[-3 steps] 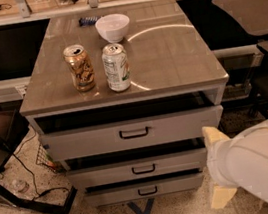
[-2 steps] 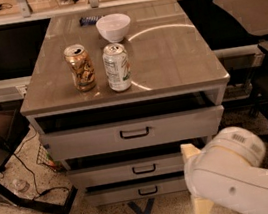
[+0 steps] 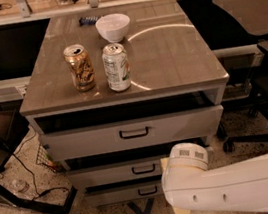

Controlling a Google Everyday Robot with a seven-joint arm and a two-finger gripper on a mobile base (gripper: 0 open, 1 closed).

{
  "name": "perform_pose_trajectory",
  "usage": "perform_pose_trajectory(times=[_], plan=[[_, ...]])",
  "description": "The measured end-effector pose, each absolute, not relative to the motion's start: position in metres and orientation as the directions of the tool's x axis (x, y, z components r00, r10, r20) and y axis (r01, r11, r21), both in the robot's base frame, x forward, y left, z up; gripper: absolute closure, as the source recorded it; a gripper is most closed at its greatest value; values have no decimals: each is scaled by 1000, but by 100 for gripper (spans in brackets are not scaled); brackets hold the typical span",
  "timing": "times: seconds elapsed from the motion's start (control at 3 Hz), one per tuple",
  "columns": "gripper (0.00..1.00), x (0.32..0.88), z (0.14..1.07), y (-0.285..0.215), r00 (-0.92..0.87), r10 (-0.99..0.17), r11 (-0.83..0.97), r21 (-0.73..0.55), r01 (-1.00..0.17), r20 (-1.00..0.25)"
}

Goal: Open middle drawer

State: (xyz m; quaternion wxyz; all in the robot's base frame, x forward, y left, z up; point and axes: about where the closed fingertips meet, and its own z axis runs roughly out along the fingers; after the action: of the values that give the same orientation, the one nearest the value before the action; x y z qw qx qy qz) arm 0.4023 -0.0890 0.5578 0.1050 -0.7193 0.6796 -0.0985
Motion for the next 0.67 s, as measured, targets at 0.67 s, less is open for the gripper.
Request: perform_pose_trajectory(times=[0.67], plan=[[0, 419, 498, -60, 36, -998, -23, -246, -969, -51]])
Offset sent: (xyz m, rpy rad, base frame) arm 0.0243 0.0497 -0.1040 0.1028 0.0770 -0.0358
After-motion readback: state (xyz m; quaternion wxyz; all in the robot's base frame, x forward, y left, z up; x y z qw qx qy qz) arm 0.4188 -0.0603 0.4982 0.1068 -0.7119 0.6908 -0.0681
